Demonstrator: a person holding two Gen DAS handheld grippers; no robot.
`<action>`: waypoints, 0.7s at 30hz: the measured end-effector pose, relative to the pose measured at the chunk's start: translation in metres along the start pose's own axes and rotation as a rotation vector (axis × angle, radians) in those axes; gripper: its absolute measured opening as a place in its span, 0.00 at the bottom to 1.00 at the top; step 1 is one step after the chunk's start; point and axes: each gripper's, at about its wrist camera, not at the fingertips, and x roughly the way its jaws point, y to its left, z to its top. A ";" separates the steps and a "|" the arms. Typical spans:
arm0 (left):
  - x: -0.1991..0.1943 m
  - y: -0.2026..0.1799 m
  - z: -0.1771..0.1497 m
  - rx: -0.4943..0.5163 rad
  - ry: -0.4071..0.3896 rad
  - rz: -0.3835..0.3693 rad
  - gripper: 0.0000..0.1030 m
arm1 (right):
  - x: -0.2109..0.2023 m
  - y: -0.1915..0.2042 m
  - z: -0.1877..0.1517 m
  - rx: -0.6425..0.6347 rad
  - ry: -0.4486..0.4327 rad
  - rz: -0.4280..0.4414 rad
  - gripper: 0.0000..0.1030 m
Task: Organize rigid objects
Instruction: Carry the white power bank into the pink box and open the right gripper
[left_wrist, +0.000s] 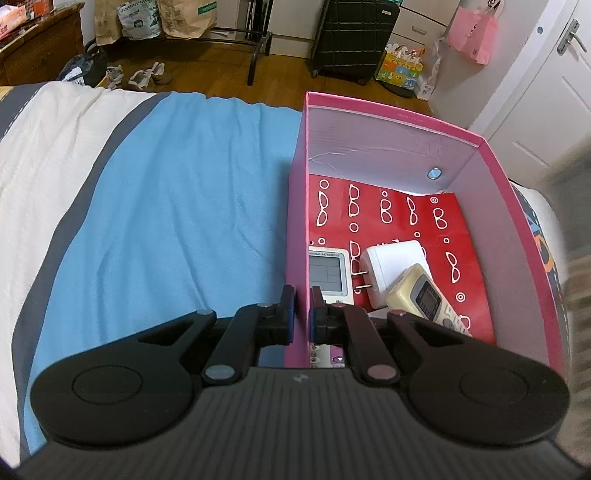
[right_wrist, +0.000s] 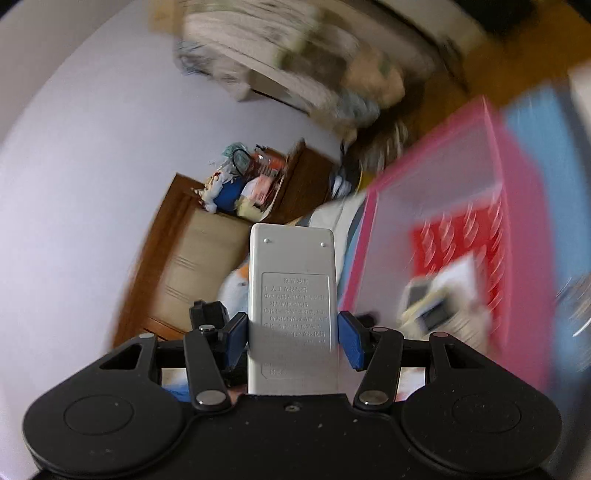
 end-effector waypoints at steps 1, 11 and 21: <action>0.000 0.001 0.000 -0.005 0.001 -0.005 0.07 | 0.012 -0.003 -0.002 0.002 0.008 -0.036 0.56; 0.003 0.008 0.000 -0.033 0.002 -0.043 0.09 | 0.076 0.005 -0.017 -0.127 0.042 -0.391 0.57; 0.005 0.009 0.001 -0.035 0.001 -0.044 0.09 | 0.073 0.011 -0.016 -0.289 0.024 -0.587 0.57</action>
